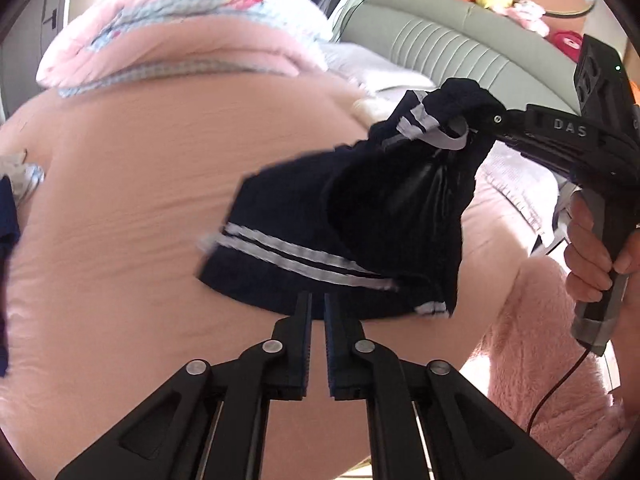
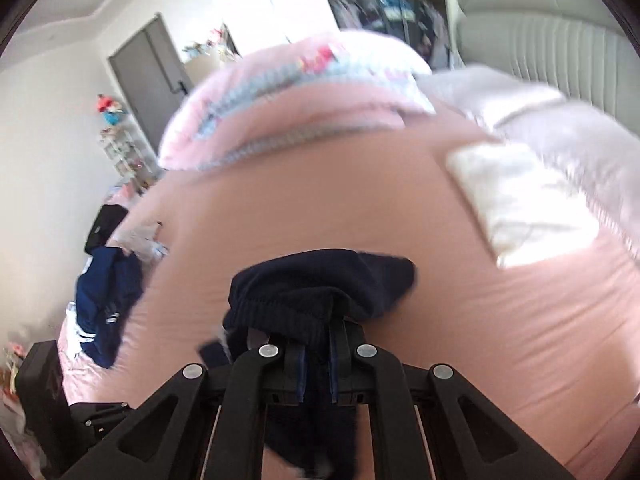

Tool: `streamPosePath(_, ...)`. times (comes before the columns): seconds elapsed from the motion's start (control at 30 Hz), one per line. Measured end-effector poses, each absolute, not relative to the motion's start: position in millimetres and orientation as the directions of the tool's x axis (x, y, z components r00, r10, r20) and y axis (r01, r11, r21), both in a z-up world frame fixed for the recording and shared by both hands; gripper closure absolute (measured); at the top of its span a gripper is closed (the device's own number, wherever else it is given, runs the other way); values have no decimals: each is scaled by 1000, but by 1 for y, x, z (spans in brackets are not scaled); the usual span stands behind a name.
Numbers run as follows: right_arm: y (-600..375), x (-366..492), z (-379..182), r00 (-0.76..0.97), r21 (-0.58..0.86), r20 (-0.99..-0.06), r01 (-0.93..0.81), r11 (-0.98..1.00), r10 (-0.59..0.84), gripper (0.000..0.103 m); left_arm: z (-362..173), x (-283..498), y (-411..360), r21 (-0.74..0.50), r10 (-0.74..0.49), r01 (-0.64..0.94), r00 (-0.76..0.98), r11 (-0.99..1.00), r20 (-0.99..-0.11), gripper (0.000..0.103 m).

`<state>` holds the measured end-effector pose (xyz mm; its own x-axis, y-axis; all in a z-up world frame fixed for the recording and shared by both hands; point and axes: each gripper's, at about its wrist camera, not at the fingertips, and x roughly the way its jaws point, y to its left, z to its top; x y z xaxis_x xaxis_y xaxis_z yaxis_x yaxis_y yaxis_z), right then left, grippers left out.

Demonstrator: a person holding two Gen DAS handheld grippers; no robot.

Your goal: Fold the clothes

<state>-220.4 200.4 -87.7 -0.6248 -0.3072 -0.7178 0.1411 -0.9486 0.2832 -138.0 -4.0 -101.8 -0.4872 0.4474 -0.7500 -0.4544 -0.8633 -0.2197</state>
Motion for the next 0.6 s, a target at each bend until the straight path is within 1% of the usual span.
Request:
streamPosePath(0.03, 199, -218, -81, -627, 274, -713, 162, -948, -314, 97, -96, -138, 0, -203, 441, -459, -502, -865, -744, 87)
streamPosePath(0.07, 198, -215, -74, -630, 265, -708, 184, -947, -321, 97, -91, -138, 4, -196, 444, -467, -511, -862, -736, 70)
streamPosePath(0.1, 196, -212, -67, -632, 256, -703, 205, -945, -327, 97, -88, -137, 7, -200, 453, -473, -516, -858, -727, 58)
streamPosePath(0.13, 195, -209, -61, -634, 247, -697, 225, -943, -334, 97, -86, -136, 10, -212, 470, -479, -520, -852, -713, 43)
streamPosePath(0.17, 194, -206, -54, -636, 237, -692, 246, -940, -341, 97, -84, -135, 12, -222, 485, -485, -525, -846, -699, 42)
streamPosePath(0.3, 189, -195, -26, -641, 196, -673, 327, -924, -369, 97, -82, -125, 25, -172, 470, -500, -563, -849, -680, 42)
streamPosePath(0.33, 183, -193, -31, -626, 195, -684, 339, -920, -375, 97, -82, -122, 28, -159, 466, -504, -572, -849, -675, 42)
streamPosePath(0.37, 183, -190, -36, -605, 201, -697, 351, -915, -385, 97, -81, -120, 32, -143, 460, -508, -580, -849, -672, 44)
streamPosePath(0.4, 184, -185, -38, -585, 210, -707, 365, -907, -399, 97, -80, -119, 36, -112, 446, -518, -584, -848, -678, 48)
streamPosePath(0.43, 181, -182, -41, -570, 211, -713, 381, -900, -408, 97, -78, -118, 41, -77, 426, -523, -591, -849, -685, 67)
streamPosePath(0.47, 177, -179, -44, -555, 211, -720, 397, -893, -416, 97, -78, -118, 44, -25, 380, -507, -612, -862, -694, 92)
streamPosePath(0.5, 173, -176, -47, -541, 210, -726, 413, -886, -424, 97, -77, -118, 47, 22, 336, -489, -632, -872, -698, 99)
streamPosePath(0.53, 171, -175, -52, -534, 201, -734, 419, -886, -419, 97, -74, -120, 47, 42, 309, -465, -649, -884, -696, 99)
streamPosePath(0.6, 171, -174, -61, -525, 190, -750, 412, -891, -403, 96, -71, -127, 40, 30, 279, -409, -671, -912, -687, 99)
